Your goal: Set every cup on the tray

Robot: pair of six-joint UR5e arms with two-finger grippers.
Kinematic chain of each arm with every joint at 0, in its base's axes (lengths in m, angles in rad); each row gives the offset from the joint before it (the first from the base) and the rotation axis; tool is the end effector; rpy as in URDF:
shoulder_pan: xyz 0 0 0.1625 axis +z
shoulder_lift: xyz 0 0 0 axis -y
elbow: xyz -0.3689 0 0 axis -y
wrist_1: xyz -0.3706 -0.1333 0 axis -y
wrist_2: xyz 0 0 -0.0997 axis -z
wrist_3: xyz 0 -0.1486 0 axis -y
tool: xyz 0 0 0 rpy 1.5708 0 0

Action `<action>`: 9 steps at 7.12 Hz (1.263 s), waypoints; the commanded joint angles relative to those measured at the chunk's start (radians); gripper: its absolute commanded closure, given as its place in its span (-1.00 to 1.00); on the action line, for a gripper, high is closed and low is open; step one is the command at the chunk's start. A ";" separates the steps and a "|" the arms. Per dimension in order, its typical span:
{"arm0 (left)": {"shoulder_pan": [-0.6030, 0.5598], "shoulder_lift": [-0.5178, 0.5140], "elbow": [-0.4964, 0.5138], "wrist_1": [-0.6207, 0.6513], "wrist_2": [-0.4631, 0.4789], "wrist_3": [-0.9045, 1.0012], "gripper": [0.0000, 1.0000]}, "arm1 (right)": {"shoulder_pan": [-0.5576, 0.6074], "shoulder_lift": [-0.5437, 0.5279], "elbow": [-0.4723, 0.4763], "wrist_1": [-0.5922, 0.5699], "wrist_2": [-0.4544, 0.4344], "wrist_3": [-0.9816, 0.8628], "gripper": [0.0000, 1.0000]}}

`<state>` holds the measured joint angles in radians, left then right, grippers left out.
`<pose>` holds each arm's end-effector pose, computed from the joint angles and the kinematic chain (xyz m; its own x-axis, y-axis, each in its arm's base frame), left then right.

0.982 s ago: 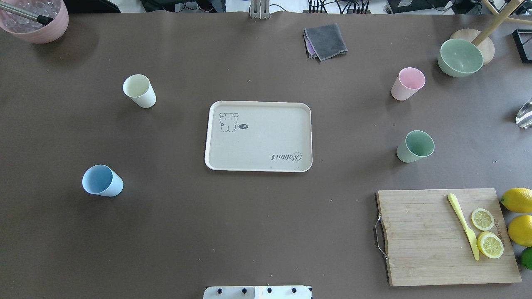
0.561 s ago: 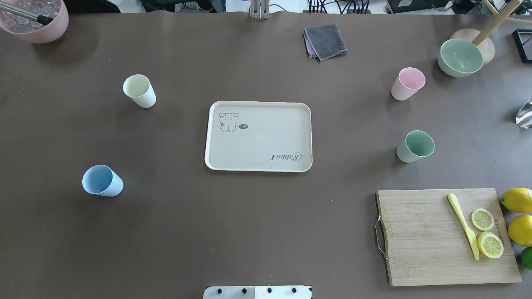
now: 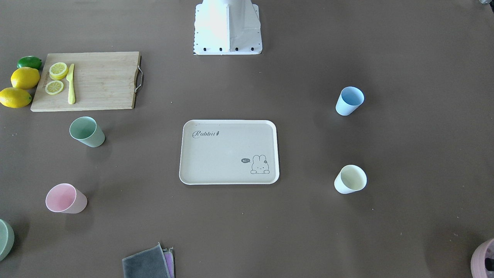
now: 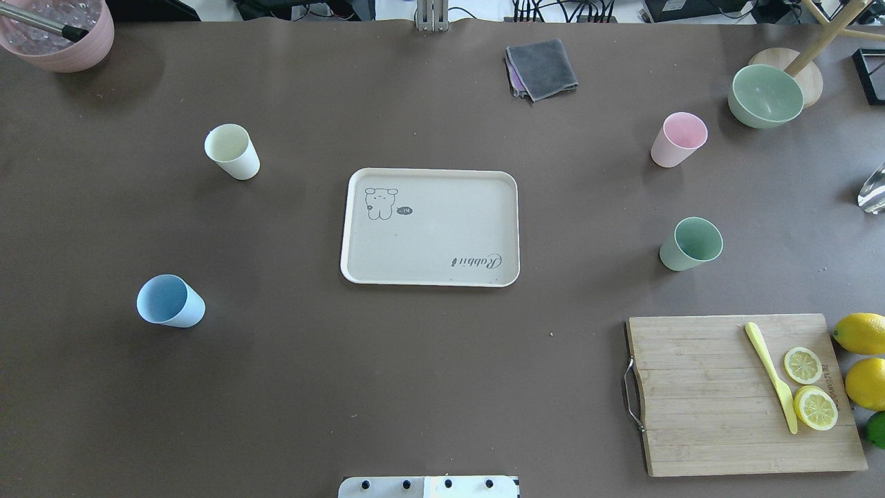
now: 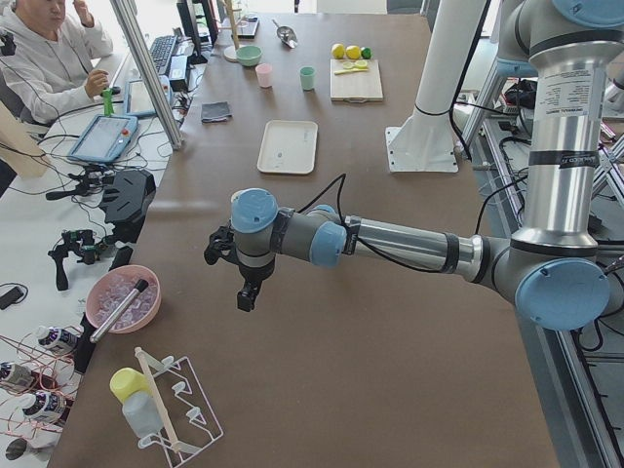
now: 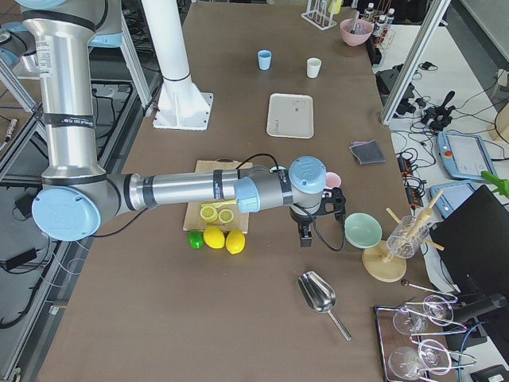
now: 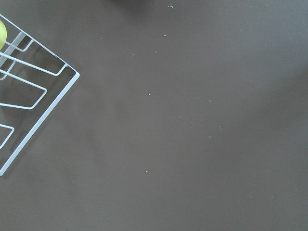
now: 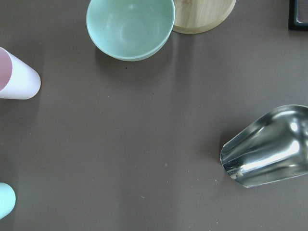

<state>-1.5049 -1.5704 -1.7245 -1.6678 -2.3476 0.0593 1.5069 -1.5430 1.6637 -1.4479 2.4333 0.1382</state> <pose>0.0031 -0.4898 0.5528 0.6952 0.2771 -0.6633 -0.1052 0.9520 0.2875 -0.0114 -0.4985 0.5564 0.6400 -0.0888 0.7633 -0.0265 0.9902 0.1374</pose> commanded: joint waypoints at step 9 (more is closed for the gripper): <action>0.005 0.003 0.005 -0.033 -0.002 -0.003 -0.96 | -0.030 -0.023 -0.001 0.052 0.006 0.003 -1.00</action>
<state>-1.5003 -1.5677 -1.7219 -1.7012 -2.3500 0.0578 1.4882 -1.5543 1.6641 -1.4258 2.4373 0.1466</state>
